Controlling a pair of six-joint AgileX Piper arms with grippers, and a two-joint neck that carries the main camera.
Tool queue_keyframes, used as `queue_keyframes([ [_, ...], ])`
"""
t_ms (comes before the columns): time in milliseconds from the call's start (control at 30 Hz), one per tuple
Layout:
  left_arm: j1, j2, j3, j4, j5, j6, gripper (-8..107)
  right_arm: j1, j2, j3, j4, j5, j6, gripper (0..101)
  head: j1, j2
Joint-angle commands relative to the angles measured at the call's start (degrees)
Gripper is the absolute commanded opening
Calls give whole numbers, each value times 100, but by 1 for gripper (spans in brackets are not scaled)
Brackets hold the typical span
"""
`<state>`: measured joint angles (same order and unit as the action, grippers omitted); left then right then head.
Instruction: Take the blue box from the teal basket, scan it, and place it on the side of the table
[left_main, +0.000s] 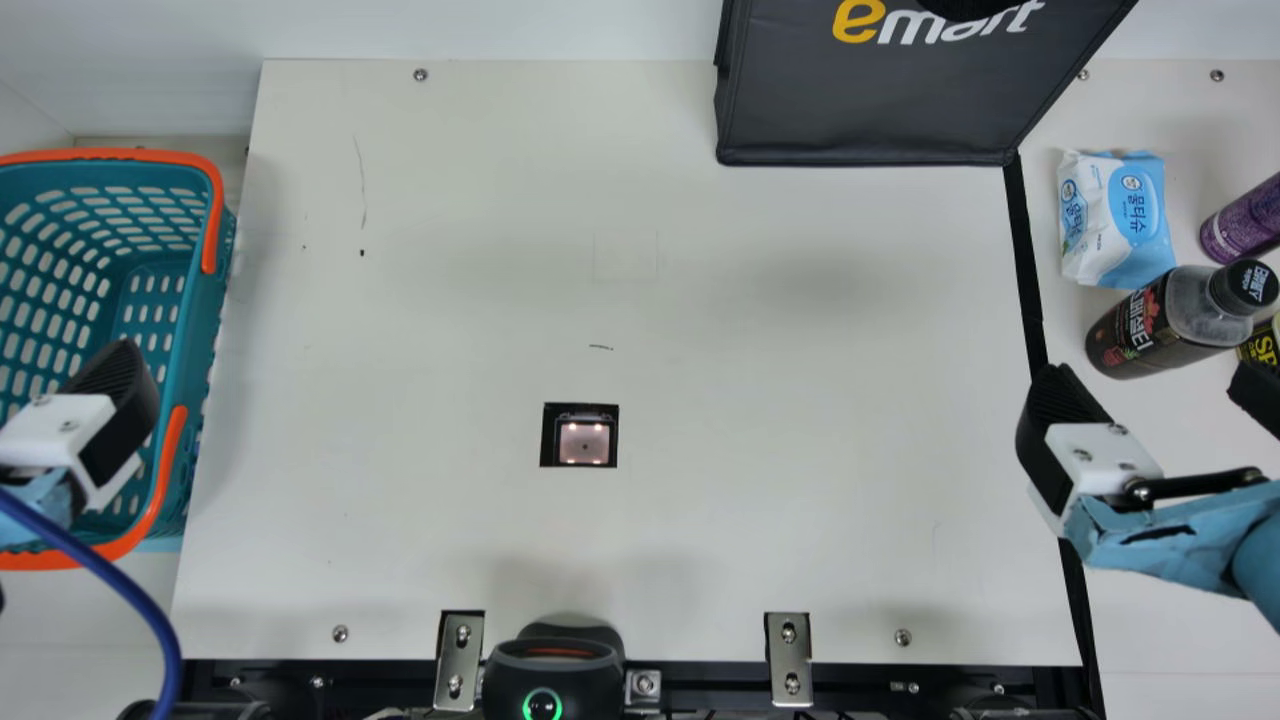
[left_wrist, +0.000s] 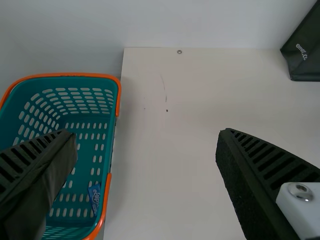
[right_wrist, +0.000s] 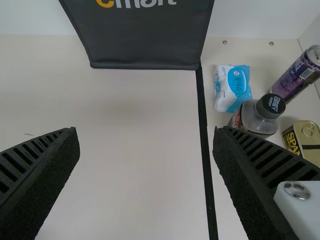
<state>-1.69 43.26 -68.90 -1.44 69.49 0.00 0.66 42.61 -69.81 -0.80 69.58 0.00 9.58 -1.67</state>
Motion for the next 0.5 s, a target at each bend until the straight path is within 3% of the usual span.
queue_keyframes([
  [0,0,0,0,0,0,0,90,0,0,0,0,0,0,95,-166,143],
  [467,0,0,0,0,0,0,90,0,0,0,0,5,0,95,-166,2009],
])
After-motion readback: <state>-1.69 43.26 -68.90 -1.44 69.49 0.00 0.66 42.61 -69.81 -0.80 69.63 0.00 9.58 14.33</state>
